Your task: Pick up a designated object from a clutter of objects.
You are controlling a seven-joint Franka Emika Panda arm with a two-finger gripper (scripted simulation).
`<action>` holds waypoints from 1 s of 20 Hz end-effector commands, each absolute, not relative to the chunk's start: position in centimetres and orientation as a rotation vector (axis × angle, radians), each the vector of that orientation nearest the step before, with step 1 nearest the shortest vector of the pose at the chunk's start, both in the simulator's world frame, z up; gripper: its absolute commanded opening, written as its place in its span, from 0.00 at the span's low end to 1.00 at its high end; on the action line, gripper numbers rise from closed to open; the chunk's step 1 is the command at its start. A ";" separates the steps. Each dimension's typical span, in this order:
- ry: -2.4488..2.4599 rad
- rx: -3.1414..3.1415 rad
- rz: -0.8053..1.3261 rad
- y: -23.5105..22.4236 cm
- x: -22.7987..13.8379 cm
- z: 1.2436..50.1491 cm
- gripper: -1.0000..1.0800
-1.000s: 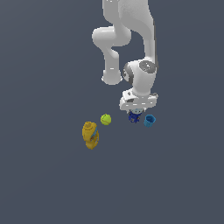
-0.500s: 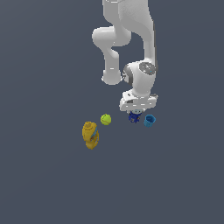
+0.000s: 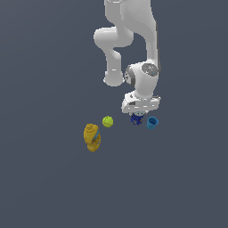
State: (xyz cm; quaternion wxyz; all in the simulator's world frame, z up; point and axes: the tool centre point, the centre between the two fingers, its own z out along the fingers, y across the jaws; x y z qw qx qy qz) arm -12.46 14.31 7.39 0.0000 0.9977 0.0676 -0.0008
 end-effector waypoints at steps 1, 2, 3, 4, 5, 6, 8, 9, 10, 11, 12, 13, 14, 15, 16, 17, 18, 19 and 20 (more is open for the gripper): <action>0.212 3.134 -0.001 14.2 -12.4 7.6 0.00; 0.212 3.134 -0.001 14.1 -12.4 7.7 0.00; 0.212 3.134 -0.001 13.9 -12.4 7.9 0.00; 0.212 3.134 -0.001 13.7 -12.3 8.1 0.00; 0.212 3.134 -0.001 13.5 -12.3 8.3 0.00; 0.212 3.134 -0.001 13.2 -12.3 8.6 0.00; 0.212 3.135 -0.002 12.6 -12.2 9.3 0.00; 0.212 3.135 -0.002 12.2 -12.1 9.7 0.00; 0.212 3.136 -0.002 11.9 -12.1 10.1 0.00; 0.212 3.136 -0.002 11.4 -12.0 10.6 0.00; 0.212 3.136 -0.002 11.0 -12.0 11.1 0.00; 0.212 3.136 -0.002 10.5 -11.9 11.6 0.00; 0.213 3.137 -0.002 9.9 -11.8 12.2 0.00; 0.213 3.138 -0.002 9.4 -11.7 12.9 0.00; 0.213 3.138 -0.002 8.8 -11.6 13.5 0.00; 0.213 3.139 -0.002 8.1 -11.6 14.2 0.00; 0.213 3.139 -0.002 7.5 -11.5 14.9 0.00; 0.214 3.140 -0.001 6.8 -11.4 15.7 0.00; 0.214 3.140 -0.001 6.1 -11.3 16.5 0.00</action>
